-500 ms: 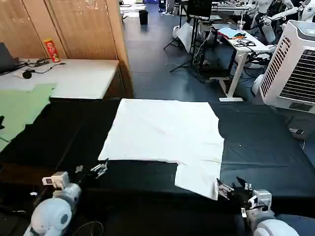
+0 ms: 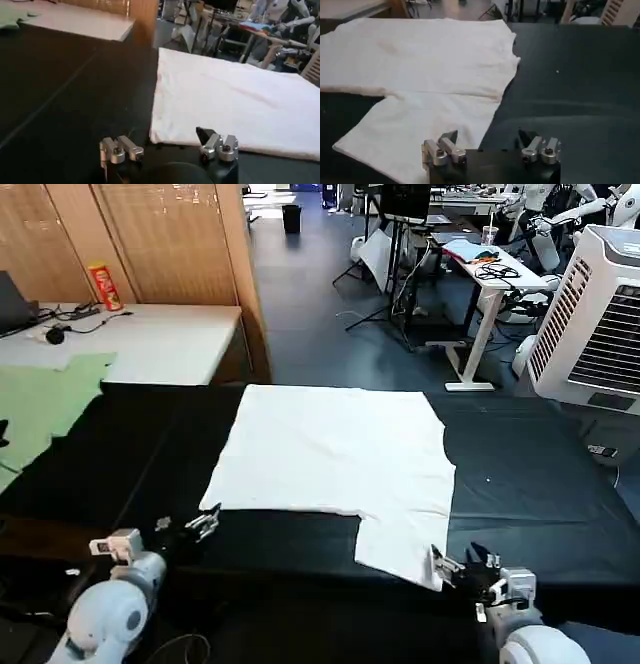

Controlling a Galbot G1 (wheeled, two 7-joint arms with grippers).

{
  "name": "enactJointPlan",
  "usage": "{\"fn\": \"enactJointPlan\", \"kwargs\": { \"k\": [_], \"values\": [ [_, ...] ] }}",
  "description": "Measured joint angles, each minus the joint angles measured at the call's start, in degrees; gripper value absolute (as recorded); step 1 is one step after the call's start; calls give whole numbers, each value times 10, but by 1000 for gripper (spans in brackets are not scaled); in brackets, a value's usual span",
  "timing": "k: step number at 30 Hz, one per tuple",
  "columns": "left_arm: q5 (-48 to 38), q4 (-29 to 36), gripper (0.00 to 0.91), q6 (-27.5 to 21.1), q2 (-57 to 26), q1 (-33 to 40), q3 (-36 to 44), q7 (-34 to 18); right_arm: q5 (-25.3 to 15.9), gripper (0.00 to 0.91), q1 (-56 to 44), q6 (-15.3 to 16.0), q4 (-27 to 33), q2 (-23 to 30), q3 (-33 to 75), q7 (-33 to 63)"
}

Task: Fold and organize the clothes.

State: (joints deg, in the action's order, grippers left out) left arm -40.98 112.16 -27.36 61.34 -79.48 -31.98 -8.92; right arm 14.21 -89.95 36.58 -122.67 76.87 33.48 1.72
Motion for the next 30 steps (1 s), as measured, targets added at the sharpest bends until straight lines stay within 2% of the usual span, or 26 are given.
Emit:
{"fn": "enactJointPlan", "kwargs": {
  "k": [1, 3, 4, 5, 7, 8, 9, 11, 21, 30],
  "values": [
    [1, -3, 234, 0, 1, 1, 1, 0, -2, 507, -1, -1, 1, 1, -1, 0],
    [2, -11, 176, 1, 4, 4, 3, -3, -5, 302, -2, -2, 3, 3, -2, -1],
    [2, -13, 176, 2, 6, 4, 3, -3, -5, 302, -3, -2, 4, 4, -2, -1],
    [3, -16, 166, 3, 7, 4, 3, -3, -5, 215, -4, -2, 4, 5, -2, -1],
    [5, -21, 137, 5, 8, 6, 3, -3, -5, 185, -6, -2, 4, 5, -1, -1],
    [5, -24, 98, 6, 9, 7, 3, -3, -5, 176, -6, -2, 4, 6, -1, 0],
    [5, -28, 49, 7, 10, 9, 3, -2, -5, 98, -8, -2, 4, 6, 0, 0],
    [3, -35, 0, 10, 11, 12, 3, -1, -5, 88, -10, -2, 4, 7, 1, 1],
    [1, -30, 0, 10, 19, 4, 8, 13, -1, 68, -37, 3, -28, 10, 15, 20],
    [19, 13, 0, 11, 19, -33, -4, 3, -2, 68, -96, 14, -102, 10, 22, 31]
  ]
}}
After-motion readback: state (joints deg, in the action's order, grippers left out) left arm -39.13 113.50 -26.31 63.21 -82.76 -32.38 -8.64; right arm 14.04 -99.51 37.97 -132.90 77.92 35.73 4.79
